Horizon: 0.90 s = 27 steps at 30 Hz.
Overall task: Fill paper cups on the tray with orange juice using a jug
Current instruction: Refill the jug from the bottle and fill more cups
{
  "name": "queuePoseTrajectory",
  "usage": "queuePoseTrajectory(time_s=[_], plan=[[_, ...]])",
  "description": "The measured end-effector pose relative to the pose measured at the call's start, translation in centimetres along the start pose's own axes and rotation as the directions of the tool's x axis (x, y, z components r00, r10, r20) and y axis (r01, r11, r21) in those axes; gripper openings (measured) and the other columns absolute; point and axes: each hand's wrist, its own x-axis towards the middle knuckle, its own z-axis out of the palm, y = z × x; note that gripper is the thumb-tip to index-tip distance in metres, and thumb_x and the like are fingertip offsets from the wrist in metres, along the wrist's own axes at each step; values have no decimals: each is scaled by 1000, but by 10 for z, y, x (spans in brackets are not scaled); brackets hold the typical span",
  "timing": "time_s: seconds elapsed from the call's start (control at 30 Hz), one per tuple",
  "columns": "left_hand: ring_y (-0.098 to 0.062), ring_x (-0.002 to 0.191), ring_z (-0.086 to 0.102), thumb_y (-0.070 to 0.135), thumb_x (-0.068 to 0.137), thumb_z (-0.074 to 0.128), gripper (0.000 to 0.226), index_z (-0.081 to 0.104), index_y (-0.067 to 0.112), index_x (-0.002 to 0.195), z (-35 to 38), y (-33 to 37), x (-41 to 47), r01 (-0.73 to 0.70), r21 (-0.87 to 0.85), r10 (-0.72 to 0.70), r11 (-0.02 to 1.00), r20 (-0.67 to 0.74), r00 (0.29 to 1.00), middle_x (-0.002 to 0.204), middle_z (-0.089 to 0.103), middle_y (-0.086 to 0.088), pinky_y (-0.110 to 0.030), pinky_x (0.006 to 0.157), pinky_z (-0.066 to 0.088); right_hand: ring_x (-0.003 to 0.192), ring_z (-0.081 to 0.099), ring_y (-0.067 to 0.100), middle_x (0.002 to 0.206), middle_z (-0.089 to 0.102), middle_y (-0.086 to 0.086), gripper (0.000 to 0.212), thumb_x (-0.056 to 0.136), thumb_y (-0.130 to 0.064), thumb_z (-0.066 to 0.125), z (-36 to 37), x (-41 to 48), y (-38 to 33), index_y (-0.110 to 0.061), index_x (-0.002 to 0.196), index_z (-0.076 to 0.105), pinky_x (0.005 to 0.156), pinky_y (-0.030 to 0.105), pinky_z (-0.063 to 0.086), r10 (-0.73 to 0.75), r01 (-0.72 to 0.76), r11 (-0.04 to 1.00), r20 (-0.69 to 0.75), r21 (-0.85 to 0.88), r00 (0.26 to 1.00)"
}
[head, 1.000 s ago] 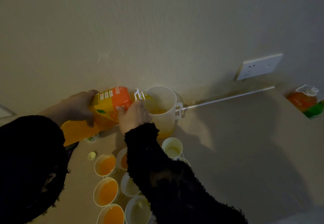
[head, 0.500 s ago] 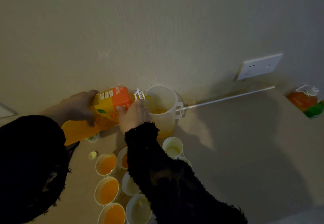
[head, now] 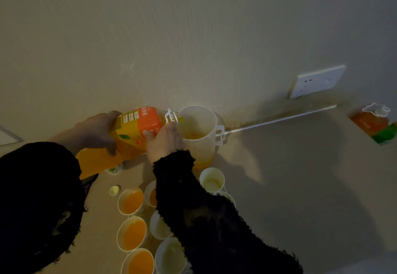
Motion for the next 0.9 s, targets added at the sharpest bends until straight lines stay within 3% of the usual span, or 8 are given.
queuePoseTrajectory(time_s=[0.13,0.4,0.6,0.8,0.9], plan=[[-37,111,51,27,23,77,127,32,17,141,1,-1,0,7,-2,-7,1000,-3,1000,125,52,-15,-48,92,47,126,45,31,132,51,11,57,90,-45,57,0,-1,0,-8,129,37,105,46,34,0,0,1000,1,5,1000],[-37,116,48,10,45,89,115,29,16,143,0,2,-1,44,-16,-44,999,-3,999,129,49,-16,-49,97,44,126,45,31,133,51,11,57,90,-45,58,1,-1,0,-9,129,37,105,47,35,5,-5,1000,-4,19,1000],[-37,115,49,7,48,88,111,31,15,142,1,2,-1,36,-8,-36,999,-11,999,128,50,-16,-49,96,44,125,45,31,132,51,11,56,90,-44,58,1,-2,0,-7,128,37,104,47,35,-6,6,1000,-12,10,1000],[-37,117,47,9,50,88,112,28,17,144,0,1,0,37,6,-37,999,-3,999,130,48,-15,-48,98,43,125,45,31,132,51,10,57,90,-44,58,1,-2,0,-8,129,36,104,47,36,-1,1,1000,-5,9,1000],[-37,115,48,19,40,88,118,29,18,143,-1,0,-2,27,19,-27,999,10,1000,129,48,-15,-48,96,44,126,45,31,132,51,11,58,90,-45,57,2,-2,0,-8,130,36,104,46,35,1,-1,1000,0,7,1000]])
